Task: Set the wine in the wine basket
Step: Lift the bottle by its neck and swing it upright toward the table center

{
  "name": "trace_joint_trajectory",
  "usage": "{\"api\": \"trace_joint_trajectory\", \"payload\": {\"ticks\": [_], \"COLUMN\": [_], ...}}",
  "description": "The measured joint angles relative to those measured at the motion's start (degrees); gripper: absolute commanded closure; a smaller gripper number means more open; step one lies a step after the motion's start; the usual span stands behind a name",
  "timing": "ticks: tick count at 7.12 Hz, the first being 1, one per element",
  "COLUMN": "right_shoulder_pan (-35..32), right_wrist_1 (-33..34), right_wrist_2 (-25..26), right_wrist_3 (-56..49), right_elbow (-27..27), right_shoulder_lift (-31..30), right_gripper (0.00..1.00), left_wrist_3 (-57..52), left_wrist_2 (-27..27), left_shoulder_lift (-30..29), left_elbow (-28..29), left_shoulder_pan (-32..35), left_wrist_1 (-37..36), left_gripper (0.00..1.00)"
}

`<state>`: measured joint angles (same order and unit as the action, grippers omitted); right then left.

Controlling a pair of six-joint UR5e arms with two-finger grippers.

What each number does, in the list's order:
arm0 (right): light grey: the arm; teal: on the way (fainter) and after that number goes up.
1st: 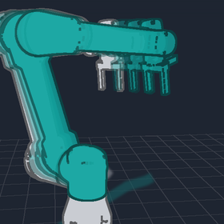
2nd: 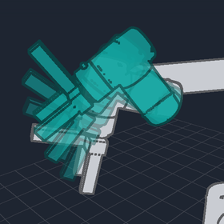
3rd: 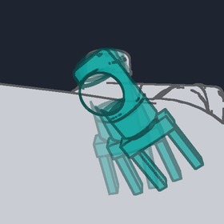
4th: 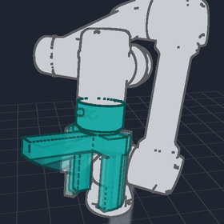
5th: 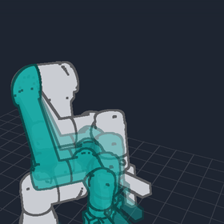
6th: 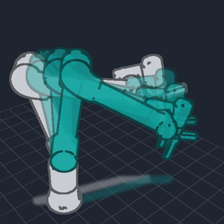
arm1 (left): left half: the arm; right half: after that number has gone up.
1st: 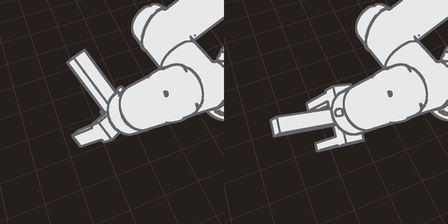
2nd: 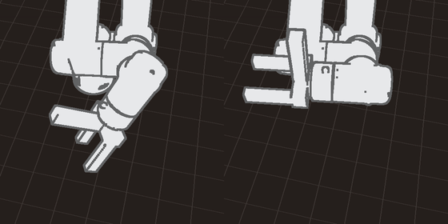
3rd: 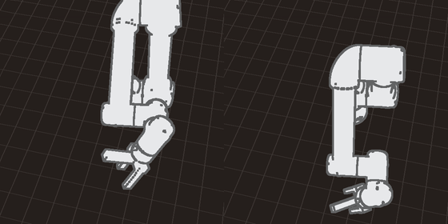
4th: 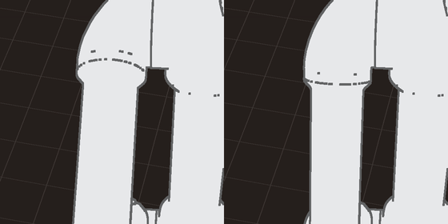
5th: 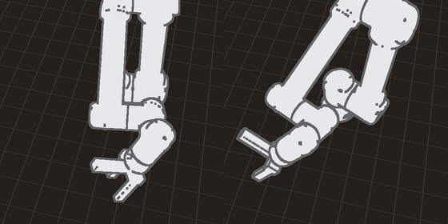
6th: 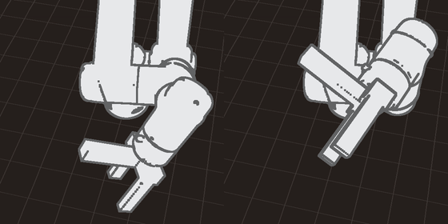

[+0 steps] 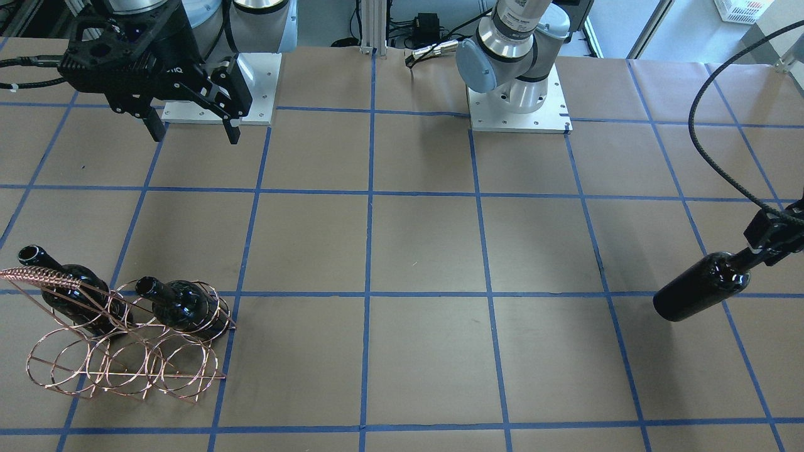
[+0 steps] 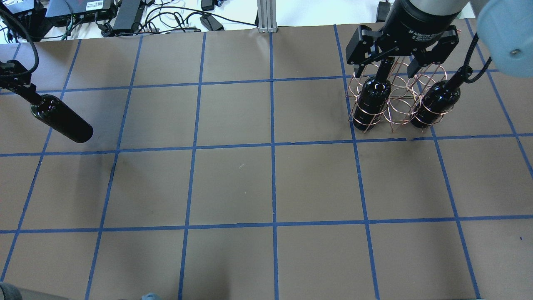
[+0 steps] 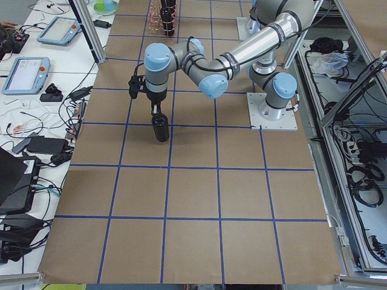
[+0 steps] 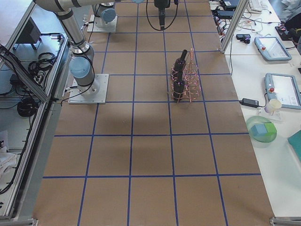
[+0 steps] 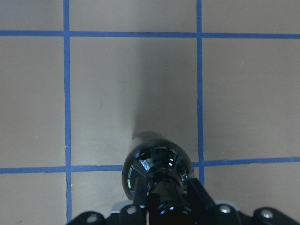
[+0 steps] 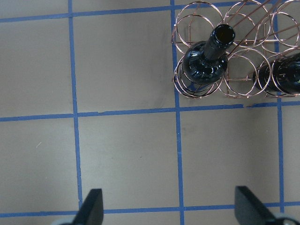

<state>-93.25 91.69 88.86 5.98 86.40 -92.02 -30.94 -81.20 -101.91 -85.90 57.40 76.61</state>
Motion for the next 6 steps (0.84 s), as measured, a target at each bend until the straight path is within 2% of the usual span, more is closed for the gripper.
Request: {"api": "trace_joint_trajectory", "payload": {"ticks": [6], "right_shoulder_pan": [0.0], "right_wrist_1": [0.0], "right_wrist_2": [0.0], "right_wrist_3": [0.0], "right_elbow": [0.0], "right_shoulder_lift": [0.0], "right_gripper": [0.00], "left_wrist_3": [24.6], "left_wrist_2": [1.7], "left_shoulder_lift": [6.6], "left_elbow": [-0.3], "left_shoulder_pan": [19.1], "left_wrist_1": [1.1], "left_gripper": [1.00]}}
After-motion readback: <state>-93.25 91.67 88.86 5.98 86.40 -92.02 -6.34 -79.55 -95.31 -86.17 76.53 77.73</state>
